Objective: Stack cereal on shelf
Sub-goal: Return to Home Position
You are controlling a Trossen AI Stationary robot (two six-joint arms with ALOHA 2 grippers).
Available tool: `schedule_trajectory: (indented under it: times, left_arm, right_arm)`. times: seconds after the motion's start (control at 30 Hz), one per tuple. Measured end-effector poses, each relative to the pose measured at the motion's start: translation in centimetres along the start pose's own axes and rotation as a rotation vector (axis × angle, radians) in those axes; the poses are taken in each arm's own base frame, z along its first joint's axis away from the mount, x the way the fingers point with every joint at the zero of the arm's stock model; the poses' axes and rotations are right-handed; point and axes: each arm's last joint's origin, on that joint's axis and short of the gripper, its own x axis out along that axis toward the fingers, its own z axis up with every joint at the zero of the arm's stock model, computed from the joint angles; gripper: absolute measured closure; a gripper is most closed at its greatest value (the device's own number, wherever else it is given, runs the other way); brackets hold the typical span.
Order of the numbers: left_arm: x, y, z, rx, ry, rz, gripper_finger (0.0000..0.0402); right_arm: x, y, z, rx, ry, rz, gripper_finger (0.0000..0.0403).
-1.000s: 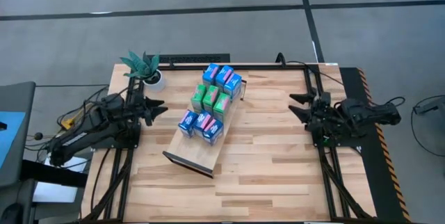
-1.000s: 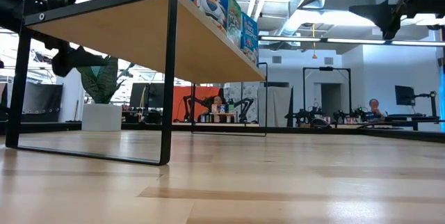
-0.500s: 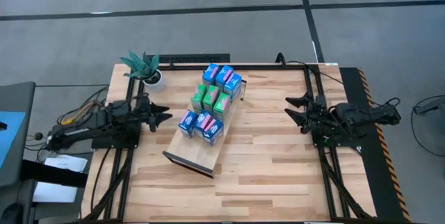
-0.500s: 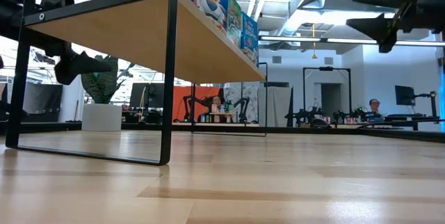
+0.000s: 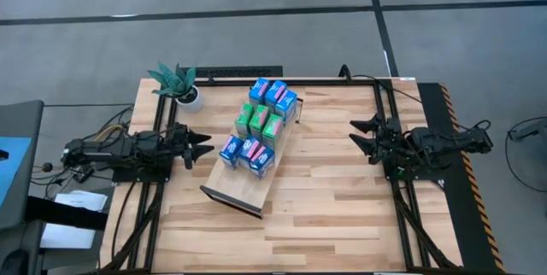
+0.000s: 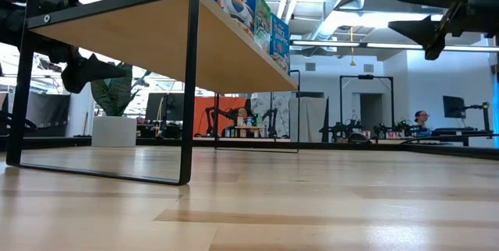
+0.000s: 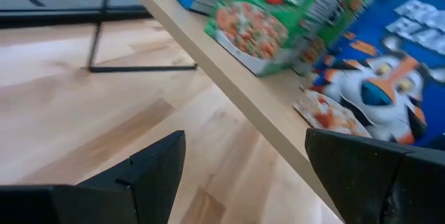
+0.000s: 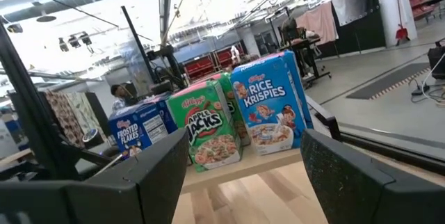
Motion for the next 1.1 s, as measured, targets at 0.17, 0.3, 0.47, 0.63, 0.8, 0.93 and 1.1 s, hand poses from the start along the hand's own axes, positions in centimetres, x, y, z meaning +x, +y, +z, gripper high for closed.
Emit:
schedule_trajectory:
  times: [0.17,0.3,0.47,0.63,0.8,0.93,1.1]
  left_arm:
    - [0.0,0.0,0.0,-0.024,-0.014,0.02,0.0116]
    - [-0.1,-0.1,-0.1,-0.059,-0.007,0.009,0.0116]
    - [-0.1,-0.3,-0.3,-0.081,0.056,-0.072,0.0116]
    - [-0.1,-0.3,-0.3,0.073,0.05,-0.073,0.0116]
    - [-0.1,-0.3,-0.2,0.138,0.043,-0.074,0.0116]
    - [0.0,-0.7,0.0,0.313,0.02,-0.171,0.0116]
    - [-0.3,-1.5,-0.1,0.424,0.062,-0.427,0.0116]
  right_arm:
    - [0.0,-0.1,-0.4,-0.021,0.036,-0.01,0.0101]
    - [0.0,-0.3,-0.9,-0.051,0.09,-0.025,0.0101]
    - [-0.1,-0.5,-1.7,-0.079,0.163,-0.045,0.0101]
    - [-0.4,-1.0,-2.9,-0.144,0.282,-0.078,0.0101]
    - [-0.6,-1.2,-3.1,-0.17,0.33,-0.091,0.0101]
    - [-0.6,-1.2,-3.1,-0.17,0.33,-0.091,0.0101]
    - [-0.6,-1.2,-3.2,-0.171,0.331,-0.091,0.0101]
